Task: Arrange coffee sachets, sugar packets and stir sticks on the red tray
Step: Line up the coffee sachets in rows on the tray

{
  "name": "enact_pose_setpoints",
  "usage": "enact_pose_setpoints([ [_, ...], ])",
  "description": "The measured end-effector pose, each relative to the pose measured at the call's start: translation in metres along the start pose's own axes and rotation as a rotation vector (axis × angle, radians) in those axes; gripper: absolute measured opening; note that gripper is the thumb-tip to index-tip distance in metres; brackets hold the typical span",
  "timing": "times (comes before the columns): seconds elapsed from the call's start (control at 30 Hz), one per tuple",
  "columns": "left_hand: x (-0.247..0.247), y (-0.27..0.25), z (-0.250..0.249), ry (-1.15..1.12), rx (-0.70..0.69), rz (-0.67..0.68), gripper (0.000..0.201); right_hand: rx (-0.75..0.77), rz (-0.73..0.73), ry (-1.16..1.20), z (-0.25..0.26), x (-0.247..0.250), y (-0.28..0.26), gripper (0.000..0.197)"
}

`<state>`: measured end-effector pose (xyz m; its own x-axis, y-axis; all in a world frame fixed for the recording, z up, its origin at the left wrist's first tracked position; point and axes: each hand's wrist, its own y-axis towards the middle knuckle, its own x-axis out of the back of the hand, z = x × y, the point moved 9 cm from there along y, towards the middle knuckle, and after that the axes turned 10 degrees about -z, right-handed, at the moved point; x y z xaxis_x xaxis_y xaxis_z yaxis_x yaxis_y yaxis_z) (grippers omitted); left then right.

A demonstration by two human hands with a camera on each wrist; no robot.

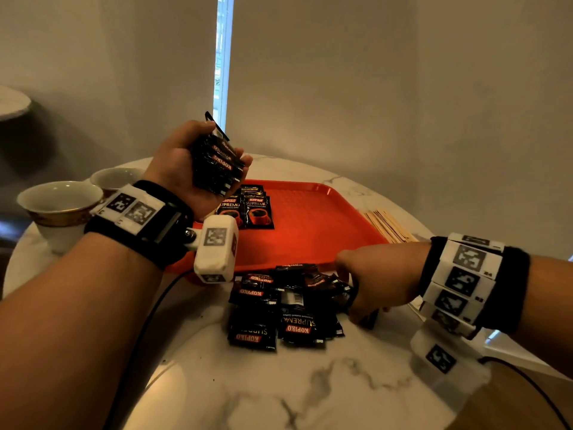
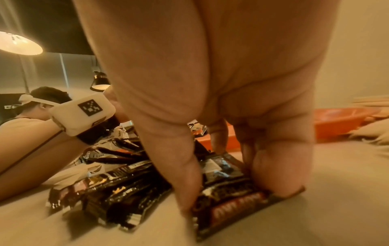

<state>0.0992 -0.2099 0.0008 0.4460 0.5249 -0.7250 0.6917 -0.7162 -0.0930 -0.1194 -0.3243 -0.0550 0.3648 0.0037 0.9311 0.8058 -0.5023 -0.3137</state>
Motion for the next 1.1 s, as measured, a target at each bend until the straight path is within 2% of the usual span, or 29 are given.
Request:
enact_pose_setpoints([
  [0.07,0.001,0.001,0.000,0.001,-0.005,-0.005,0.038,0.003,-0.026,0.038,0.002,0.003,0.000,0.056],
  [0.2,0.002,0.006,-0.003,-0.018,0.001,0.010,0.036,-0.002,-0.064,0.211,0.000,0.007,0.005,0.035],
  [0.3,0.005,0.009,-0.004,-0.019,0.012,0.018,0.039,0.020,-0.190,0.356,-0.004,0.027,0.010,0.022],
  [0.37,0.007,0.010,-0.007,-0.029,-0.002,0.011,0.042,0.057,-0.220,0.347,-0.003,0.039,0.014,0.027],
  [0.47,0.009,0.010,-0.010,-0.031,-0.009,0.009,0.048,0.084,0.026,0.350,0.005,0.027,0.018,0.063],
  [0.53,0.010,0.011,-0.011,-0.039,0.003,-0.006,0.051,0.124,0.120,0.296,0.012,0.023,0.018,0.075],
  [0.63,0.012,0.013,-0.014,-0.040,0.004,-0.004,0.051,0.202,0.147,0.217,0.018,0.023,0.019,0.081],
  [0.73,0.012,0.013,-0.015,-0.021,0.006,0.001,0.048,0.245,0.144,0.285,0.018,0.025,0.019,0.093],
  [0.87,0.012,0.013,-0.018,0.000,0.007,0.008,0.046,0.254,-0.010,0.478,0.023,0.043,0.027,0.088],
  [0.93,0.012,0.014,-0.020,0.005,0.009,0.021,0.045,0.289,0.008,0.450,0.034,0.040,0.030,0.088],
  [1.03,0.016,0.015,-0.024,-0.001,0.009,0.009,0.046,0.339,0.102,0.392,0.053,0.027,0.030,0.070],
  [1.1,0.018,0.015,-0.026,-0.010,0.006,0.005,0.046,0.367,0.096,0.345,0.060,0.028,0.029,0.065],
])
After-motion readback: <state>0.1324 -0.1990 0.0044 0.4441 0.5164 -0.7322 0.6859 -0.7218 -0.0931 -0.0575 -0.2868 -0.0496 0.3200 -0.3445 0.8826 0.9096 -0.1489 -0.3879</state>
